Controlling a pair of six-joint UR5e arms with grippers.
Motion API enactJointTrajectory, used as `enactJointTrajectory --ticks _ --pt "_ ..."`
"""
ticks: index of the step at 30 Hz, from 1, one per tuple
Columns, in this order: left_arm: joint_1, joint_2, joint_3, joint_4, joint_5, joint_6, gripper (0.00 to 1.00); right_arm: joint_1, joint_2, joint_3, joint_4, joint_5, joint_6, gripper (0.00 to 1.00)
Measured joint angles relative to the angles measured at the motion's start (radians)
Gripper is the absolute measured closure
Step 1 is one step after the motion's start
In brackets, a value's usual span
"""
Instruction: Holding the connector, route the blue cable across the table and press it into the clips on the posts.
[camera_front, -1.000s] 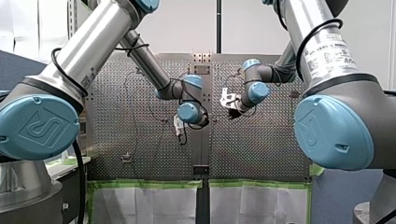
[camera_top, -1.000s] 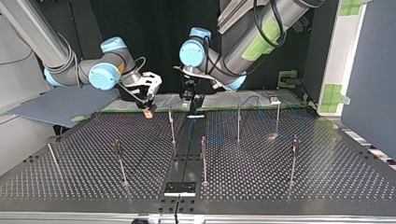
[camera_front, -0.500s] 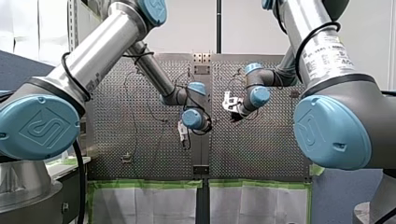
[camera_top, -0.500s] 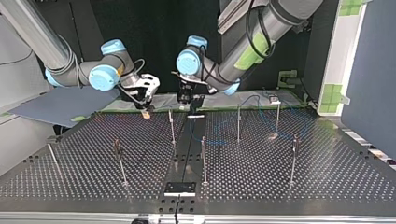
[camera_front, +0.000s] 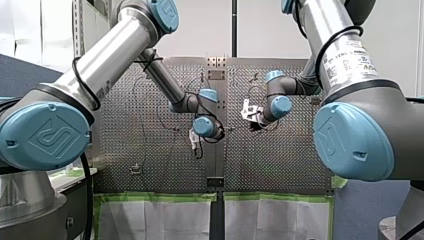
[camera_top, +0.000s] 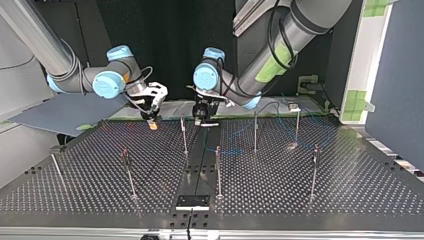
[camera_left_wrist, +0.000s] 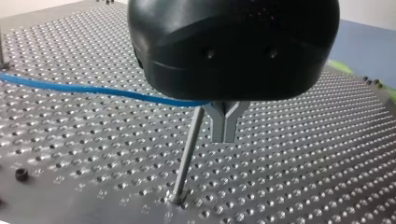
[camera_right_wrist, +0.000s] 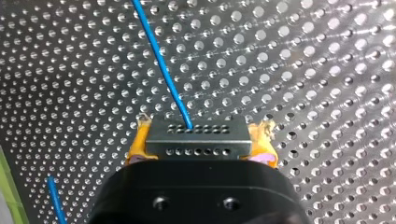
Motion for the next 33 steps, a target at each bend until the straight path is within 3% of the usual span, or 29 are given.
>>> enactJointTrajectory --ticks 7,22,23,24,25,26,27,28,30,31,32,33 --pt "0.017 -0.04 0.045 -0.033 0.016 0.013 1.0 -0.017 0.01 -0.001 -0.02 -0.005 0.018 1.0" --pt "0.055 -0.066 0.162 -0.131 0.005 0.029 0.97 -0.054 0.053 -0.025 -0.047 -0.01 0.019 1.0" --pt "0.053 -0.066 0.165 -0.141 -0.003 0.032 0.88 -0.056 0.053 -0.028 -0.047 -0.01 0.019 1.0" --pt "0.052 -0.066 0.166 -0.149 -0.01 0.035 0.72 -0.058 0.053 -0.031 -0.047 -0.011 0.019 1.0" --pt "0.05 -0.066 0.167 -0.156 -0.017 0.039 0.72 -0.061 0.053 -0.034 -0.047 -0.012 0.019 1.0" --pt "0.047 -0.066 0.167 -0.165 -0.027 0.043 0.61 -0.063 0.053 -0.037 -0.047 -0.013 0.019 1.0" --pt "0.045 -0.066 0.168 -0.171 -0.033 0.046 0.43 -0.064 0.053 -0.039 -0.047 -0.015 0.019 1.0" --pt "0.043 -0.066 0.167 -0.176 -0.039 0.048 0.43 -0.066 0.053 -0.041 -0.046 -0.016 0.019 1.0" --pt "0.039 -0.066 0.167 -0.19 -0.049 0.051 0.18 -0.069 0.053 -0.043 -0.046 -0.018 0.019 1.0" --pt "0.037 -0.065 0.167 -0.196 -0.054 0.052 0.18 -0.07 0.053 -0.044 -0.046 -0.019 0.019 1.0" --pt "0.034 -0.065 0.167 -0.203 -0.06 0.055 0.01 -0.072 0.053 -0.044 -0.045 -0.019 0.019 1.0" --pt "0.033 -0.065 0.167 -0.21 -0.064 0.057 0.01 -0.072 0.053 -0.045 -0.045 -0.02 0.019 1.0"
